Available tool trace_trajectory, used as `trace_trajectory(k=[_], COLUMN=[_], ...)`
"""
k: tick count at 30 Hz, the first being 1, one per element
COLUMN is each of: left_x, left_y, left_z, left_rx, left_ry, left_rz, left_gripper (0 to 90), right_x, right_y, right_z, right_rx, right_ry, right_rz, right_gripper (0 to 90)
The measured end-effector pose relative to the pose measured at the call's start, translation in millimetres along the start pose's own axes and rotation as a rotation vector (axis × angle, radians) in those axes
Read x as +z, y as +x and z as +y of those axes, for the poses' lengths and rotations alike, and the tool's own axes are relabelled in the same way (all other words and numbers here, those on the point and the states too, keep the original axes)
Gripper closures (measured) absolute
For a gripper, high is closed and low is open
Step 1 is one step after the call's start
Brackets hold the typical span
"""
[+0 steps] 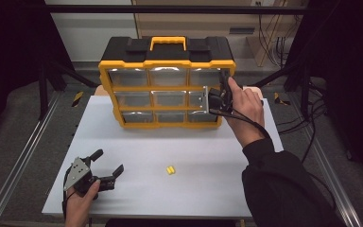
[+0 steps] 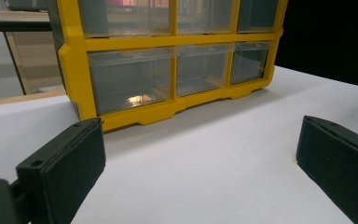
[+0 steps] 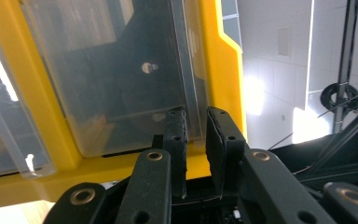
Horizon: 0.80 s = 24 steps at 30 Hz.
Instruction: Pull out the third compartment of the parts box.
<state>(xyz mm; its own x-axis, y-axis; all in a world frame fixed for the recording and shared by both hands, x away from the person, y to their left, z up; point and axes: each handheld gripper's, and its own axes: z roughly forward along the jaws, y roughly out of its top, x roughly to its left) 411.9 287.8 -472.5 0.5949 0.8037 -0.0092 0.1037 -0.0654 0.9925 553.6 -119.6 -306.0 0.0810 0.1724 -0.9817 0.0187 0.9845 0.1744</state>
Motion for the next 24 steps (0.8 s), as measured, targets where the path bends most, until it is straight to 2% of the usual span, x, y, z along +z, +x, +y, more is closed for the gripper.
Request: trace_trajectory(k=[7, 8, 18, 24], left_x=[0.1, 0.1, 0.3, -0.3], left_y=[-0.1, -0.2, -0.6, 0.2], left_z=[0.2, 0.2, 0.4, 0.6], left_rx=[-0.001, -0.001, 0.000, -0.001], left_ry=[-0.002, -0.003, -0.002, -0.003], left_rz=[-0.004, -0.004, -0.006, -0.003], left_gripper=[1.0, 1.0, 1.0, 1.1], right_x=[0.8, 2.0, 3.8, 1.9], right_y=[2.4, 3.5, 9.4, 9.1], right_z=[-0.1, -0.5, -0.9, -1.5], right_rx=[-0.019, -0.034, -0.082, -0.079], right_ry=[-0.001, -0.012, -0.007, -0.009], right_rz=[-0.014, -0.028, -0.073, -0.079], right_gripper=[78.8, 79.3, 80.3, 83.4])
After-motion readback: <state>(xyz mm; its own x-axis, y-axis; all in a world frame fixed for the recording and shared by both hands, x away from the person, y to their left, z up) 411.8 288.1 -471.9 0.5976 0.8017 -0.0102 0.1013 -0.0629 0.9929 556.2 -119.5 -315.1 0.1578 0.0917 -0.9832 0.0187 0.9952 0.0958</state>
